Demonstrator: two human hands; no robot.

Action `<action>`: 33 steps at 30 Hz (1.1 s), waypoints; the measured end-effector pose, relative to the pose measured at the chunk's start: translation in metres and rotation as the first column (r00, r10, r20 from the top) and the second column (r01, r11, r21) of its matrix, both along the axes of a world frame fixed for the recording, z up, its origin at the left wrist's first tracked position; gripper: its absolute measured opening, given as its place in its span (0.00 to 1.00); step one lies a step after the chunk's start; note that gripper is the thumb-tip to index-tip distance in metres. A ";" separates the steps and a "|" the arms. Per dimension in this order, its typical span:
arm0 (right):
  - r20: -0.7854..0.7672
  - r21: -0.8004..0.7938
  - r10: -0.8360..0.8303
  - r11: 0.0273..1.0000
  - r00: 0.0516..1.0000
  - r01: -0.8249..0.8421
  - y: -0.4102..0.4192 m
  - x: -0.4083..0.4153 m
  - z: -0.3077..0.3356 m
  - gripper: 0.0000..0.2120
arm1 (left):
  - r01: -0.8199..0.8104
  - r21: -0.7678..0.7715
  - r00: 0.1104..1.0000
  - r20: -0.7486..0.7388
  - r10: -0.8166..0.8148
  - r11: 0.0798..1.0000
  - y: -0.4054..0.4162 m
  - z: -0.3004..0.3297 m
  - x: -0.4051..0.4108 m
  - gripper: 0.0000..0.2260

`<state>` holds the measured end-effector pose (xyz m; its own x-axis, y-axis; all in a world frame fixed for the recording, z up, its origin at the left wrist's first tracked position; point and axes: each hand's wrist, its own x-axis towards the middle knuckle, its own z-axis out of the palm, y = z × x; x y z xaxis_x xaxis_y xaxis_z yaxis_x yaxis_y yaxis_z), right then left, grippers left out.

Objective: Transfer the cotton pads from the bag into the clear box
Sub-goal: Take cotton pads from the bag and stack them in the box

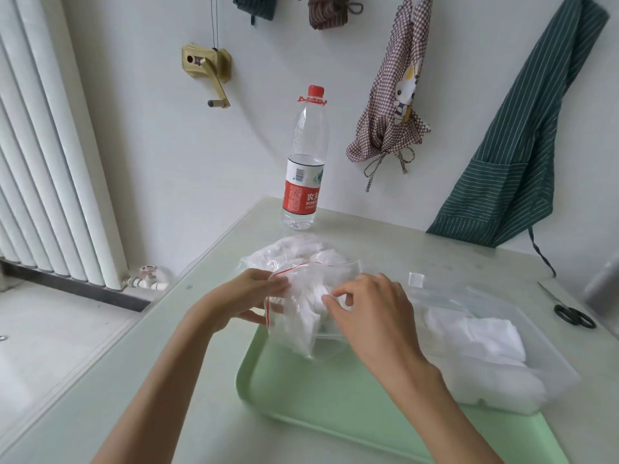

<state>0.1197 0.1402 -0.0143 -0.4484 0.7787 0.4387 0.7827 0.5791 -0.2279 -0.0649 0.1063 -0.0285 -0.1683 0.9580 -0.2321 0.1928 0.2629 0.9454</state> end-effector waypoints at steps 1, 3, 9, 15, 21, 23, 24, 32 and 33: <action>0.030 0.030 -0.016 0.999 0.999 0.015 0.000 -0.005 -0.001 0.13 | 0.007 -0.005 1.000 -0.010 -0.007 1.000 0.000 0.001 0.000 0.11; 0.103 0.055 -0.061 0.997 0.993 0.056 0.001 -0.014 -0.003 0.14 | 0.000 -0.010 0.999 -0.035 0.000 1.000 0.001 0.002 0.002 0.12; 0.119 0.019 -0.066 0.998 0.991 0.064 0.006 -0.019 -0.008 0.09 | -0.138 0.062 0.911 -0.383 0.151 0.988 0.011 -0.002 0.005 0.08; 0.098 -0.048 0.069 0.997 0.993 -0.064 0.001 0.007 -0.009 0.06 | -0.115 0.358 0.724 -0.609 0.325 0.927 0.005 0.006 0.012 0.10; 0.047 -0.146 0.060 0.988 0.997 -0.053 -0.004 0.024 0.001 0.08 | -0.015 0.361 0.656 -0.701 0.282 0.932 0.001 0.014 0.014 0.07; -0.032 -0.135 0.015 0.991 0.999 -0.019 -0.003 0.028 0.002 0.10 | 0.012 0.335 0.633 -0.732 0.252 0.942 0.000 0.017 0.015 0.07; -0.040 -0.125 -0.005 0.992 0.999 0.000 -0.002 0.028 0.001 0.11 | 0.027 0.327 0.622 -0.745 0.240 0.945 0.000 0.019 0.017 0.07; 0.036 -0.008 -0.028 1.000 0.999 0.028 -0.007 0.012 -0.016 0.16 | 0.053 0.301 0.637 -0.744 0.199 0.952 0.004 0.018 0.035 0.24; 0.019 0.011 -0.006 1.000 1.000 0.006 -0.007 0.012 -0.016 0.15 | 0.059 0.281 0.621 -0.761 0.185 0.958 0.006 0.015 0.036 0.26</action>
<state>0.1313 0.1336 -0.0300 -0.4522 0.7767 0.4385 0.7901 0.5770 -0.2072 -0.0286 0.1128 -0.0134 -0.2290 0.9375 0.2620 0.8740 0.0795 0.4794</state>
